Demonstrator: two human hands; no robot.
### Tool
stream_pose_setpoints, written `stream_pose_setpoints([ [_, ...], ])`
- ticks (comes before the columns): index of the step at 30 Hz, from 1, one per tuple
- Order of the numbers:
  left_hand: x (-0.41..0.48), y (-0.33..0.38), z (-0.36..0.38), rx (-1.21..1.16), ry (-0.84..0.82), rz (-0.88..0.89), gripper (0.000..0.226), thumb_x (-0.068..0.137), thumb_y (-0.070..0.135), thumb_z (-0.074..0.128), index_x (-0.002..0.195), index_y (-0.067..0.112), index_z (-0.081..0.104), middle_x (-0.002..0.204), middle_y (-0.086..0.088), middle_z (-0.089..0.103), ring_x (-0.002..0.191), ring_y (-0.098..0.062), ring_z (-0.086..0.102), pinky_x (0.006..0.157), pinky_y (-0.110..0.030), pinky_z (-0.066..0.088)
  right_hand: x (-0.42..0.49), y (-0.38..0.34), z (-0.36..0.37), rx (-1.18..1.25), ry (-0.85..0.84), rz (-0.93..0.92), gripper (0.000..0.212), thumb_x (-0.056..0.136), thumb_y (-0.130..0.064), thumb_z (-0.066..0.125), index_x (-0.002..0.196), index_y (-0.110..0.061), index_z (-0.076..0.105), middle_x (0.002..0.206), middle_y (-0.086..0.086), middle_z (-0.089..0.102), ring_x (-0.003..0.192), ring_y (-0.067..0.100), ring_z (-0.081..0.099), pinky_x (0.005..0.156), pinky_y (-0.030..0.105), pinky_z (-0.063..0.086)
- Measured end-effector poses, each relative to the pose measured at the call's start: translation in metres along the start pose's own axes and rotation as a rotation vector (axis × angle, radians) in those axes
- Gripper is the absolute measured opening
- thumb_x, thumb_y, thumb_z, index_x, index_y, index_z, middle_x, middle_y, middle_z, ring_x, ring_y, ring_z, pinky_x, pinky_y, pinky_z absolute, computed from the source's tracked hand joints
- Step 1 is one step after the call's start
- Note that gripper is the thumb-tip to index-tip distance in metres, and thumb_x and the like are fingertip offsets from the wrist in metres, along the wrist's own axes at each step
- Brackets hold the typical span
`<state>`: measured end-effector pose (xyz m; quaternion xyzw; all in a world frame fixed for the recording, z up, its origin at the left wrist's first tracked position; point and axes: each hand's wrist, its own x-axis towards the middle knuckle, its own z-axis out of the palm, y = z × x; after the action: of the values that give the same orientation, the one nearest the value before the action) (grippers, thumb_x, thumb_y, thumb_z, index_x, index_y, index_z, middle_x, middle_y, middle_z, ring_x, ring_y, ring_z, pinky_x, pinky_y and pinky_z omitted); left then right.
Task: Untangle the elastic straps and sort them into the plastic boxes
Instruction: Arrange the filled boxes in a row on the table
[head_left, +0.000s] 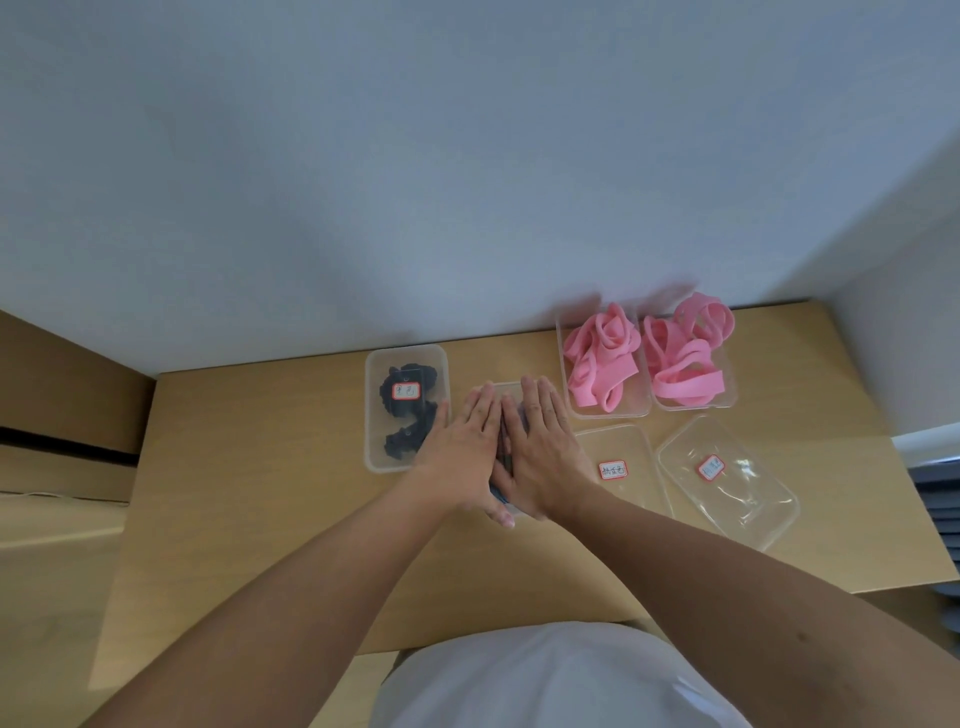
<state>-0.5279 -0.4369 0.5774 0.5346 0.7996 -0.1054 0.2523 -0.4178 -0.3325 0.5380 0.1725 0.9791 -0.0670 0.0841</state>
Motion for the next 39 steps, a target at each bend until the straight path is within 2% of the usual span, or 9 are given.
stream_pose_setpoints([
  [3, -0.001, 0.001, -0.001, 0.046, -0.026, 0.001, 0.157, 0.059, 0.088, 0.069, 0.156, 0.007, -0.025, 0.166, -0.01, -0.03, 0.153, -0.025, -0.028, 0.125, -0.058, -0.004, 0.0, 0.001, 0.002, 0.007, 0.002, 0.005, 0.085, 0.097, -0.065, 0.008, 0.16, -0.007, 0.002, 0.165, 0.028, -0.007, 0.152, 0.043, -0.015, 0.125, 0.053, -0.003],
  [10, -0.005, 0.005, 0.007, 0.193, 0.011, -0.034, 0.145, 0.064, 0.103, 0.033, 0.151, 0.005, -0.029, 0.163, -0.011, -0.033, 0.149, -0.026, -0.036, 0.12, -0.061, -0.012, 0.001, -0.001, 0.001, 0.013, -0.011, 0.026, 0.083, 0.095, -0.061, 0.007, 0.161, -0.011, 0.0, 0.166, 0.022, -0.009, 0.153, 0.041, -0.016, 0.124, 0.053, -0.001],
  [20, -0.016, 0.012, 0.02, 0.108, 0.062, -0.128, 0.14, 0.064, 0.105, 0.022, 0.155, 0.008, -0.024, 0.165, -0.009, -0.031, 0.151, -0.025, -0.032, 0.121, -0.06, -0.014, -0.008, 0.001, 0.001, 0.062, 0.02, 0.01, 0.068, 0.106, -0.048, 0.015, 0.16, -0.008, 0.004, 0.167, 0.02, -0.007, 0.153, 0.037, -0.013, 0.126, 0.048, -0.004],
  [24, -0.013, 0.014, 0.012, 0.153, 0.05, -0.118, 0.148, 0.06, 0.105, 0.033, 0.16, 0.005, -0.011, 0.17, -0.013, -0.013, 0.155, -0.029, -0.022, 0.121, -0.062, -0.009, -0.023, 0.005, 0.011, 0.125, -0.002, -0.002, 0.07, 0.105, -0.048, 0.016, 0.16, -0.009, -0.002, 0.167, 0.016, -0.012, 0.152, 0.033, -0.021, 0.126, 0.047, -0.003],
  [27, -0.006, 0.019, 0.0, 0.221, 0.057, -0.095, 0.152, 0.053, 0.102, 0.05, 0.161, 0.004, 0.007, 0.166, -0.017, 0.014, 0.156, -0.036, 0.002, 0.123, -0.063, 0.003, -0.028, 0.007, 0.014, 0.137, -0.012, -0.009, 0.071, 0.104, -0.048, 0.015, 0.16, -0.009, -0.005, 0.167, 0.016, -0.014, 0.151, 0.033, -0.024, 0.126, 0.047, -0.002],
  [29, -0.002, 0.021, -0.003, 0.239, 0.066, -0.087, 0.153, 0.049, 0.1, 0.058, 0.158, 0.002, 0.014, 0.161, -0.019, 0.022, 0.154, -0.037, 0.012, 0.125, -0.056, 0.01, -0.027, 0.006, 0.013, 0.126, -0.009, -0.006, 0.073, 0.101, -0.048, 0.01, 0.16, -0.008, -0.006, 0.166, 0.019, -0.013, 0.151, 0.035, -0.023, 0.126, 0.048, -0.002],
  [33, -0.002, 0.018, 0.0, 0.121, 0.083, -0.064, 0.157, 0.044, 0.095, 0.068, 0.158, 0.001, 0.014, 0.162, -0.018, 0.017, 0.155, -0.033, 0.011, 0.126, -0.046, 0.019, -0.025, 0.005, 0.013, 0.107, -0.014, -0.002, 0.076, 0.098, -0.052, 0.007, 0.16, -0.01, -0.008, 0.166, 0.02, -0.015, 0.151, 0.037, -0.024, 0.125, 0.049, -0.004],
  [36, -0.002, 0.017, -0.002, 0.057, 0.085, -0.061, 0.16, 0.044, 0.089, 0.075, 0.16, 0.003, 0.007, 0.168, -0.017, -0.008, 0.157, -0.033, 0.005, 0.125, -0.046, 0.024, -0.025, 0.007, 0.014, 0.109, -0.03, 0.001, 0.075, 0.099, -0.053, 0.007, 0.159, -0.011, -0.01, 0.165, 0.019, -0.019, 0.15, 0.037, -0.025, 0.125, 0.05, -0.006],
  [39, 0.001, 0.024, -0.008, 0.105, 0.012, -0.065, 0.163, 0.047, 0.088, 0.076, 0.161, 0.004, -0.004, 0.168, -0.021, -0.014, 0.158, -0.036, -0.004, 0.127, -0.047, 0.016, -0.024, 0.007, 0.013, 0.097, -0.041, 0.007, 0.074, 0.101, -0.053, 0.007, 0.159, -0.01, -0.009, 0.165, 0.019, -0.02, 0.15, 0.037, -0.027, 0.124, 0.052, -0.005],
])
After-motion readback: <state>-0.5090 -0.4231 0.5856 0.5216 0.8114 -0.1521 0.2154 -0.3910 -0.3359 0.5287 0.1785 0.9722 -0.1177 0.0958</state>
